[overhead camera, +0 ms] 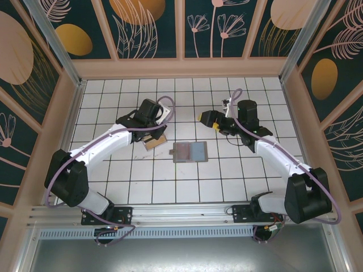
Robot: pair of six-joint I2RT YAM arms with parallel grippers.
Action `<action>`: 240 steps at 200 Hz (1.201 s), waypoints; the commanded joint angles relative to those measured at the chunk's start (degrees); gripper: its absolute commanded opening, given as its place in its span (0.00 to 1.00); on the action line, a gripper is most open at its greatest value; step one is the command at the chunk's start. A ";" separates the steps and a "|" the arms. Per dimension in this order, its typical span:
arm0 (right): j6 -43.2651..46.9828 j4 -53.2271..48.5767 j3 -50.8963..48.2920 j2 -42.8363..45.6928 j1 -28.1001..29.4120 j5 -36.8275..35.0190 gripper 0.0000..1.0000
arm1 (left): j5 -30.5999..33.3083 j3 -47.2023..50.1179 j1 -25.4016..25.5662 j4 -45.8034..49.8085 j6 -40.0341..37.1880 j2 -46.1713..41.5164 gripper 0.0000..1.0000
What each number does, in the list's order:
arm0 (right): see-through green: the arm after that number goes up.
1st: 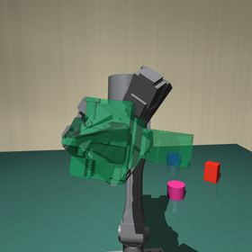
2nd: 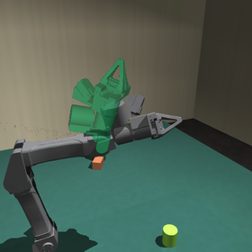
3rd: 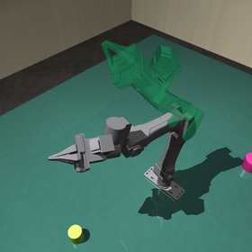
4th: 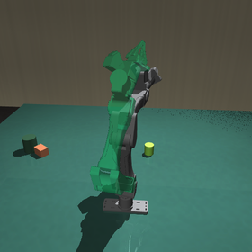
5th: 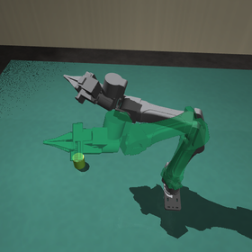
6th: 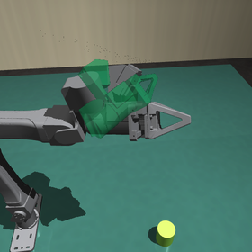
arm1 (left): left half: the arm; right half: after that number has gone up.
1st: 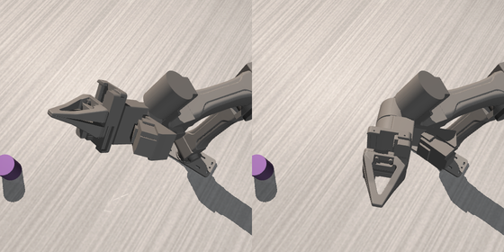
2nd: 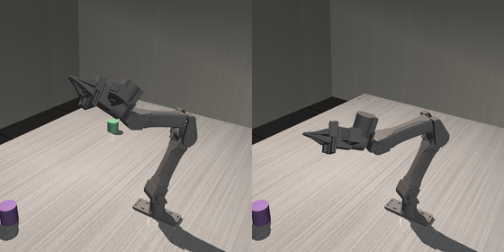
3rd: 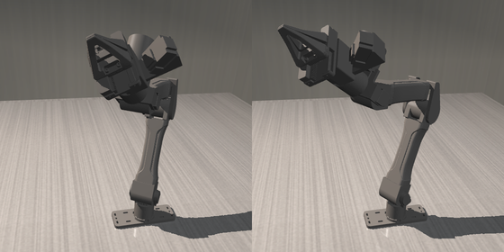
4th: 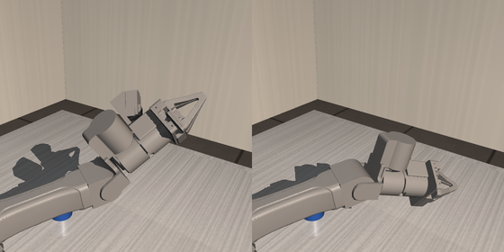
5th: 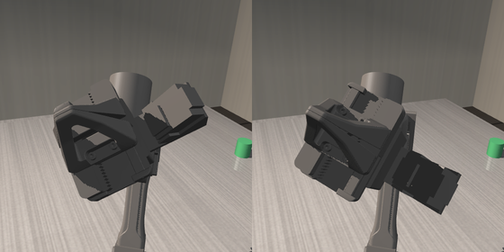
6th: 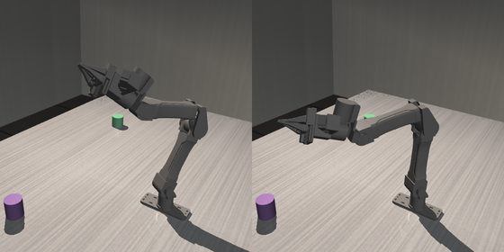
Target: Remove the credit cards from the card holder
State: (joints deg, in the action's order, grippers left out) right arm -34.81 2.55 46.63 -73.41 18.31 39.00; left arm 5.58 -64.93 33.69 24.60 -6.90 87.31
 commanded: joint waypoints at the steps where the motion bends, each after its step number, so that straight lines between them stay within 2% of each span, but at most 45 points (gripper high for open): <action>1: 1.79 -1.13 0.88 1.15 -0.98 1.49 0.99 | 4.52 0.24 0.05 3.16 -10.09 0.59 0.00; 63: 3.17 -2.43 1.18 1.11 -3.31 3.97 0.99 | 8.10 1.11 -0.08 0.07 -17.65 3.19 0.00; 89: 3.31 -2.63 1.18 1.15 -4.04 4.39 0.99 | 7.07 2.03 -0.13 0.04 -17.98 4.57 0.00; 185: 2.95 -1.84 1.69 -0.50 -4.52 5.29 0.99 | 10.77 4.29 -0.63 -3.27 -19.13 6.91 0.00; 207: 2.65 -1.40 1.61 -0.84 -4.59 5.56 0.99 | 12.28 4.61 -0.72 -3.91 -19.21 6.97 0.09; 240: 2.46 -1.06 1.62 -1.21 -4.58 5.82 0.99 | 13.14 4.53 -0.79 -4.03 -19.49 6.65 0.07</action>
State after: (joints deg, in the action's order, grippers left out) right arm -32.91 0.03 46.63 -74.17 14.22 43.40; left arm 17.04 -61.47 33.63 20.71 -24.93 93.08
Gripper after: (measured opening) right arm 0.987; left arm 0.081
